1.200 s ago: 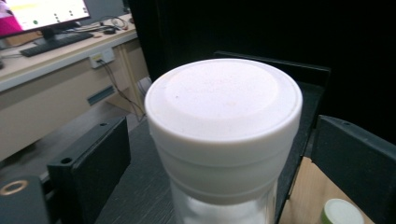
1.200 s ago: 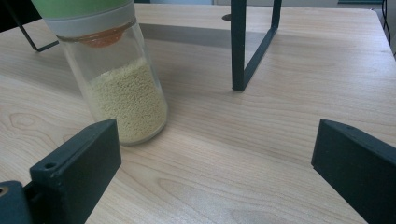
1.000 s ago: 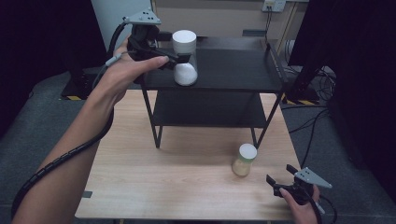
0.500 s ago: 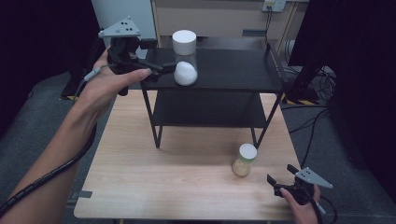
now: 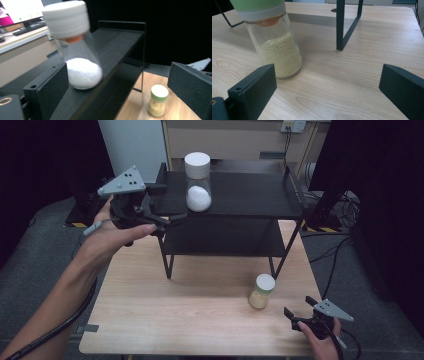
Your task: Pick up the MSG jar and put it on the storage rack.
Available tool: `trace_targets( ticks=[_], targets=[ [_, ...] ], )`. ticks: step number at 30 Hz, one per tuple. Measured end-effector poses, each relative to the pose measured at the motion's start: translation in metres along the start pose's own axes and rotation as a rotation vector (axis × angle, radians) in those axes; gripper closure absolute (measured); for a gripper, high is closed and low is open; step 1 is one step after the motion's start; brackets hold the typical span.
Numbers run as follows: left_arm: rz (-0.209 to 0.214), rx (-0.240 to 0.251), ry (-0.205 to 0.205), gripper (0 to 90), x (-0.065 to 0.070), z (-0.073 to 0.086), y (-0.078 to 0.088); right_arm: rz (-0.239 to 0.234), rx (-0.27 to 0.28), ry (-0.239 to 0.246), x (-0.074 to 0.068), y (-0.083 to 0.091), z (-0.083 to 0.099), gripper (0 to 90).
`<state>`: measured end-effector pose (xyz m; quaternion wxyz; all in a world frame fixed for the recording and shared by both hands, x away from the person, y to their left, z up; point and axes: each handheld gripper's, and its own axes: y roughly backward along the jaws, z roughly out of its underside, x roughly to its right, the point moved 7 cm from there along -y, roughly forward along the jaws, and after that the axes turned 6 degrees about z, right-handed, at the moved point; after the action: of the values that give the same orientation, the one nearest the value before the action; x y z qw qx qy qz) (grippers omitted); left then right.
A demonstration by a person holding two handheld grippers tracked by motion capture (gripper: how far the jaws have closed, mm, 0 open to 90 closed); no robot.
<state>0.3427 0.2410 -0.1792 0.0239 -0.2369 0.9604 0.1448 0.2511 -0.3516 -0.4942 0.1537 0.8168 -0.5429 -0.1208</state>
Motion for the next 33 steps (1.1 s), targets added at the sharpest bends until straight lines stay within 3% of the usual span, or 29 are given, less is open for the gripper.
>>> trace_targets(
  ticks=[9,12,22,28,31,33],
  targets=[
    [0.028,-0.002,-0.006,2.8,0.021,0.025,-0.011,-0.002,-0.002,0.004,0.0,-0.001,0.0,1.8],
    [0.042,0.017,0.008,3.0,0.026,0.038,-0.016,-0.002,-0.003,0.001,0.0,-0.001,0.0,1.8],
    [0.078,0.011,0.013,2.8,0.038,0.078,-0.039,0.002,0.004,0.0,0.002,0.001,0.0,1.8],
    [0.044,-0.033,0.036,3.1,0.044,0.119,-0.055,-0.001,0.005,0.001,0.001,0.001,-0.001,1.8],
    [0.027,-0.056,0.062,3.2,0.045,0.143,-0.061,-0.001,0.006,0.002,0.001,0.001,-0.001,1.8],
    [0.028,-0.042,0.092,3.5,0.045,0.156,-0.062,-0.002,0.005,0.0,0.001,0.001,0.0,1.8]
  ],
)
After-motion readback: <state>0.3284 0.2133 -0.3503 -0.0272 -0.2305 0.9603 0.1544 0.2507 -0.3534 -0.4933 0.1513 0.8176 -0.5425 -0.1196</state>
